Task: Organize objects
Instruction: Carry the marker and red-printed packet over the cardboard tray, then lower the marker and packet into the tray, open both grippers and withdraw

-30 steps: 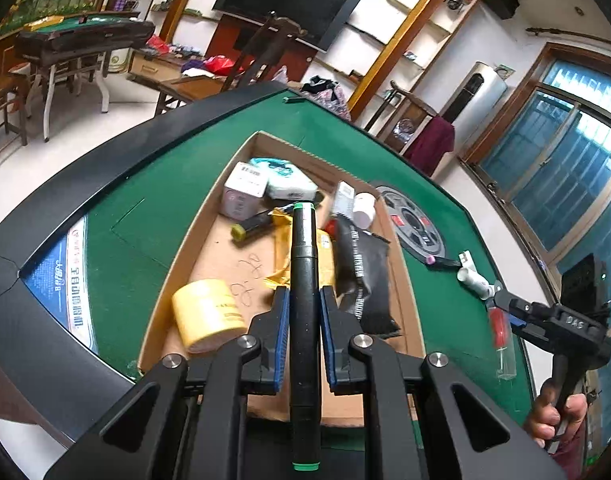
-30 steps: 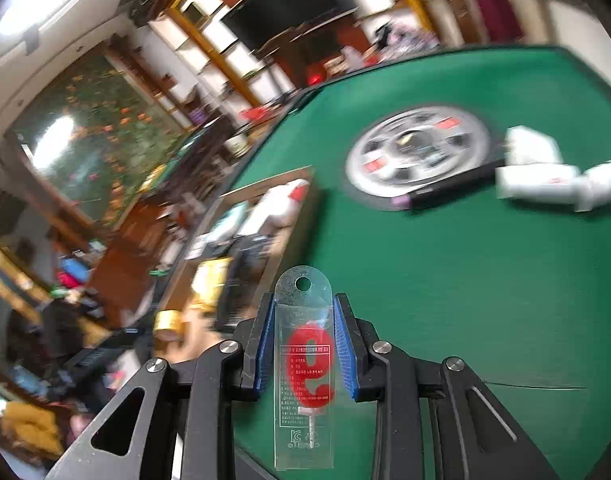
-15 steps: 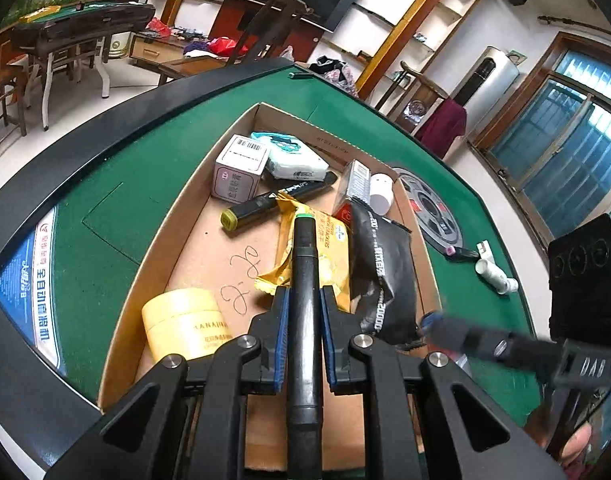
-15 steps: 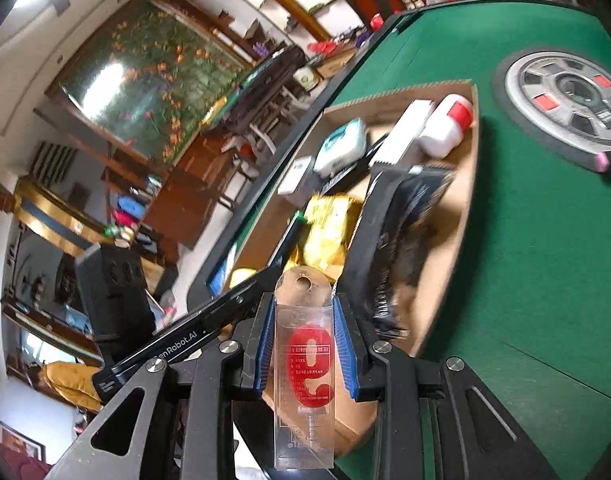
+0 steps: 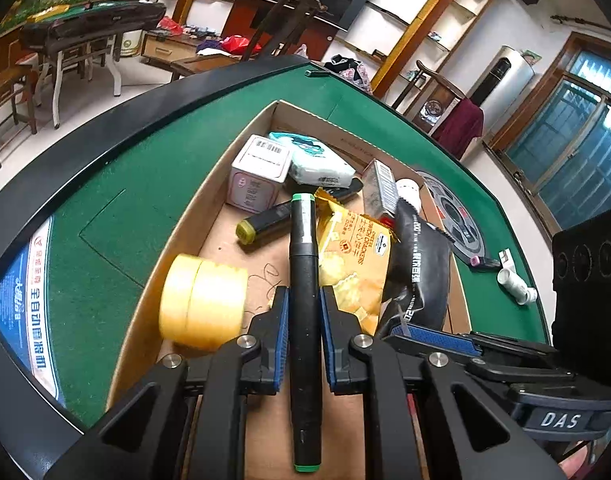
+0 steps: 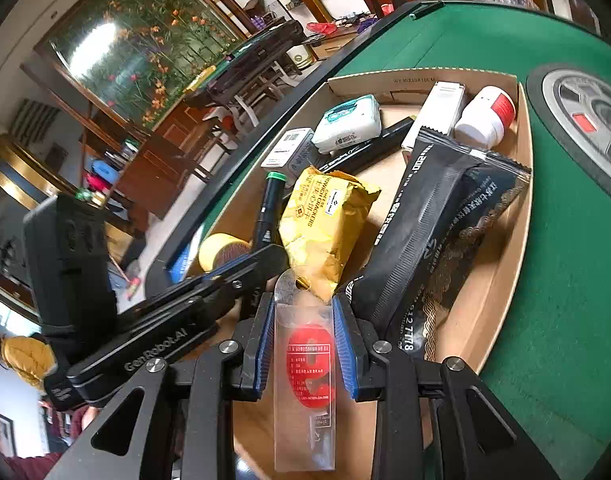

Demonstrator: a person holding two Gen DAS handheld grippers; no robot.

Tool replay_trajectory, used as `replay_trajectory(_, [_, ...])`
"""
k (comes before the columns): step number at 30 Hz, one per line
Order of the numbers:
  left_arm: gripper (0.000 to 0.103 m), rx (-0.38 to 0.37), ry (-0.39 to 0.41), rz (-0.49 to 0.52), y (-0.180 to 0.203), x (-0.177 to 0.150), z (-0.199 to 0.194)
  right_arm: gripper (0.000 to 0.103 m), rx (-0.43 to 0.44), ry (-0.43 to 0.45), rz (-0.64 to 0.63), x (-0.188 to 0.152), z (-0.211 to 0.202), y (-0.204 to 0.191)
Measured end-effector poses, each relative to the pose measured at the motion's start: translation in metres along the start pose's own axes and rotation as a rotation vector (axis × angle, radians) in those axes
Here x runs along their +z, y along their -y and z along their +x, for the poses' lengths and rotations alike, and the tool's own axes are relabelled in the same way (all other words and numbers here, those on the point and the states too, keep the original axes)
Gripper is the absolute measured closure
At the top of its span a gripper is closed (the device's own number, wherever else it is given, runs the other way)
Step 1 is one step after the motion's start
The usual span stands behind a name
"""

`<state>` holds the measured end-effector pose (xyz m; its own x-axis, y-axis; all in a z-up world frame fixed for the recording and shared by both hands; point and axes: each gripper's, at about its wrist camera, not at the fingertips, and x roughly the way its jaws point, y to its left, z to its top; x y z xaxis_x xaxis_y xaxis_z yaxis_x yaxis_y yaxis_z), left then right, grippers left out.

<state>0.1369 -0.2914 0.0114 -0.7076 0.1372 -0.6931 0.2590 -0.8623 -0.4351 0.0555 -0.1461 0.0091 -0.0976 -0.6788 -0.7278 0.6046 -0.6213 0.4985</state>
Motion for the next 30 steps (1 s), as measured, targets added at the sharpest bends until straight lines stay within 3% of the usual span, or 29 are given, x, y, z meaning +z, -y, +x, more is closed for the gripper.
replay_trajectory(5, [0.087,-0.011,0.005,-0.031,-0.005,-0.002,-0.010,0.070,-0.014,-0.019,-0.018,0.001,0.004,-0.001])
replay_trajectory(9, [0.063,-0.024,0.024,-0.034,-0.005,-0.001,-0.023,0.069,-0.030,-0.041,-0.040,-0.002,0.005,-0.004])
replay_trajectory(12, [0.047,-0.032,0.043,-0.027,0.000,-0.001,-0.035,0.055,-0.005,-0.039,-0.037,-0.003,-0.001,-0.005])
replay_trajectory(14, [0.039,-0.028,0.064,-0.014,0.004,-0.002,-0.043,0.035,0.017,-0.013,-0.031,-0.003,-0.011,-0.004])
replay_trajectory(16, [0.034,-0.039,0.078,-0.015,0.008,-0.002,-0.051,0.022,0.016,0.025,-0.021,-0.005,-0.022,-0.001])
replay_trajectory(20, [0.029,-0.041,0.095,-0.012,0.017,-0.001,-0.061,0.011,0.007,0.098,0.033,-0.011,-0.048,0.007])
replay_trajectory(26, [0.027,-0.054,0.107,0.012,0.034,-0.005,-0.072,0.010,-0.137,0.187,0.124,-0.021,-0.088,0.040])
replay_trajectory(30, [0.026,-0.058,0.139,0.014,0.043,-0.006,-0.083,0.010,-0.341,0.299,0.077,-0.030,-0.138,0.043])
